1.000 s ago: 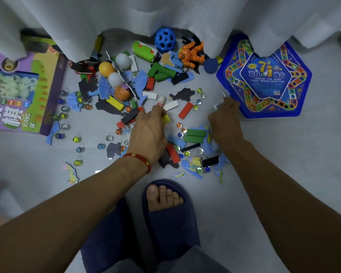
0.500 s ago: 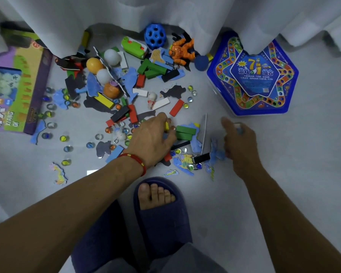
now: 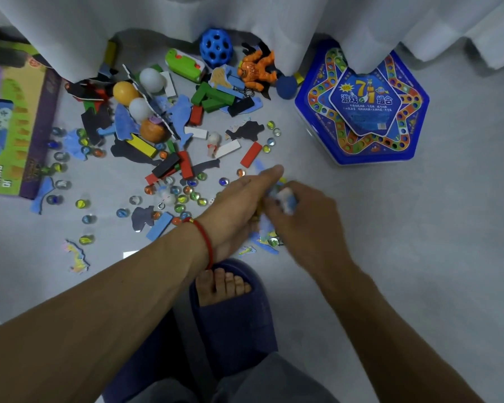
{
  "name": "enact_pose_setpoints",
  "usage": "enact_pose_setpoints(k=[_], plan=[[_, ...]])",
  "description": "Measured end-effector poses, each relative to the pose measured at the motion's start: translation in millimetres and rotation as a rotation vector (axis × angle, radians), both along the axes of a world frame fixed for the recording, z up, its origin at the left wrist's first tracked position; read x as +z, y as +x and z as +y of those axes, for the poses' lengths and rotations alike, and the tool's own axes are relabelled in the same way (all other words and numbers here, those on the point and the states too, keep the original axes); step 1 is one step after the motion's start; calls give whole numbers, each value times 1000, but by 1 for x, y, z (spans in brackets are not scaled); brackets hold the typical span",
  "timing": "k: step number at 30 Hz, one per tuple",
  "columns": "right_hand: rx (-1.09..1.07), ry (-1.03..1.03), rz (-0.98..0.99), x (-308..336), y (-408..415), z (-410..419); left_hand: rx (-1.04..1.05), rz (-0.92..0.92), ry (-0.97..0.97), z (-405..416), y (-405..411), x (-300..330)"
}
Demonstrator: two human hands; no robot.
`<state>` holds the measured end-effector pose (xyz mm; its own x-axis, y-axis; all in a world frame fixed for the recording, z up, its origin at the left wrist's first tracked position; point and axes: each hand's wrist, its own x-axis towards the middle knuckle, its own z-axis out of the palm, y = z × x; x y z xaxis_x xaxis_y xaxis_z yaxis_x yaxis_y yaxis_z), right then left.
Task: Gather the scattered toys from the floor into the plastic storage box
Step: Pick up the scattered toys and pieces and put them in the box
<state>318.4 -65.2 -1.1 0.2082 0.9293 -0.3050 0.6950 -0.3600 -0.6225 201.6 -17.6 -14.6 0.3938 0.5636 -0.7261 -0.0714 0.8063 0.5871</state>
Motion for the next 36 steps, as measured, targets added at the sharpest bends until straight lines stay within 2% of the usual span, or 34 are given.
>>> enact_pose_setpoints(k=[2, 4, 7, 9, 11, 16, 20, 21, 23, 25, 29, 33, 36], plan=[[30, 14, 136, 4, -18, -15, 100, -16, -50, -9, 4, -1], [-145, 61, 202, 1, -13, -27, 212, 39, -65, -12, -1, -7], [-375, -5, 70, -12, 23, -37, 268, 47, -100, -11, -23, -14], [-333, -135, -59, -28, 48, -43, 269, 20, -129, -11, -37, -15], [-270, -214, -103, -46, 63, -48, 281, -17, -141, -12, -44, -16], [-230, -194, -78, -66, 77, -46, 333, -64, -163, -28, -57, -4], [-191, -232, -54, -48, 88, -42, 385, -46, -158, -50, -78, 32], [-204, -238, -8, -37, 88, -42, 401, -39, -155, -55, -85, 46], [-215, -285, 206, -4, 76, -40, 452, -59, -148, -68, -103, 77], [-110, -371, 347, 39, 53, -35, 531, -111, -134, -81, -126, 114], [265, -439, 348, 146, -25, -17, 707, -203, -80, -120, -191, 176], [529, -401, 360, 240, -137, 1, 926, -134, 21, -166, -282, 215], [718, -464, 373, 287, -228, -3, 1067, -80, 68, -209, -347, 239]])
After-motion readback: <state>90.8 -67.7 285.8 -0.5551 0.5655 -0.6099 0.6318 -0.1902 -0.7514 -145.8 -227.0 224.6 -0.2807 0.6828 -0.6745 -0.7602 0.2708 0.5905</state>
